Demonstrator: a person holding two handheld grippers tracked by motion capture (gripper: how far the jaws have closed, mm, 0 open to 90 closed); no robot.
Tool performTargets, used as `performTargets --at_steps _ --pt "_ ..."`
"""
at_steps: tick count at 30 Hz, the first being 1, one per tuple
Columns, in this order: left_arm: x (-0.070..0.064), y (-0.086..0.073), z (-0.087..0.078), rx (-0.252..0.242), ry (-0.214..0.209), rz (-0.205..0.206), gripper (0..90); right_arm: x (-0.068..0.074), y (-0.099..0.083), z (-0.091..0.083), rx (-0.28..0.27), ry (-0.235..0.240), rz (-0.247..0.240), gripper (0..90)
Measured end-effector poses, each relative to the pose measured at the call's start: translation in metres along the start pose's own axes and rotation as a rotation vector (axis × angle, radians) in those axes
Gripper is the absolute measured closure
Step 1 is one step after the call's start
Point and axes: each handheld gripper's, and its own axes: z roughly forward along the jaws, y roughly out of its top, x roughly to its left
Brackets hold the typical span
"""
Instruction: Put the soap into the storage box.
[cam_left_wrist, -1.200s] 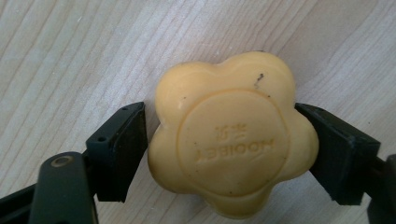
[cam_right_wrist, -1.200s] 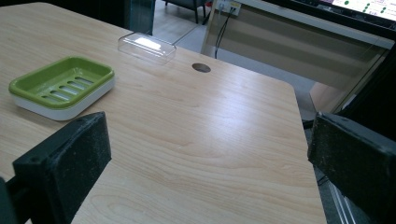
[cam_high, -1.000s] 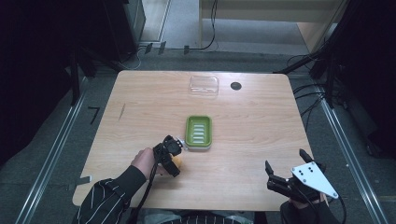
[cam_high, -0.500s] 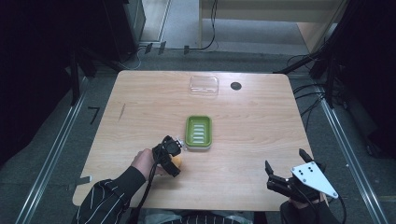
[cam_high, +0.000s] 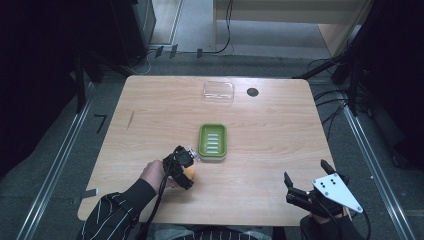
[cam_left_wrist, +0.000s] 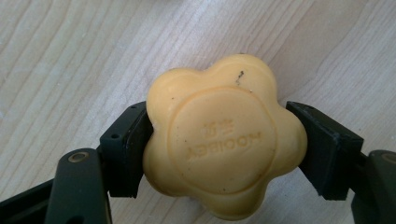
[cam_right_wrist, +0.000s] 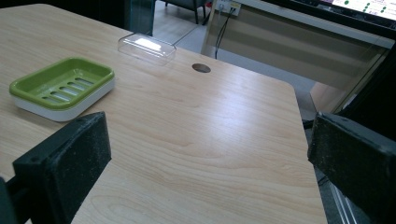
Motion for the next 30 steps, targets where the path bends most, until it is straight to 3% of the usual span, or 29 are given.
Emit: performTargets --at_steps 19,24,30 --pt "-0.002 0.001 -0.007 -0.046 0.001 0.003 26.8 0.0 0.0 0.0 0.001 0.0 -0.001 0.0" --pt "-0.002 0.0 -0.009 -0.085 -0.013 -0.004 26.8 0.0 0.0 0.0 0.002 0.0 0.0 0.0" --pt "-0.003 -0.001 -0.013 -0.114 -0.001 -0.01 26.8 0.0 0.0 0.0 0.002 0.0 0.001 0.0"
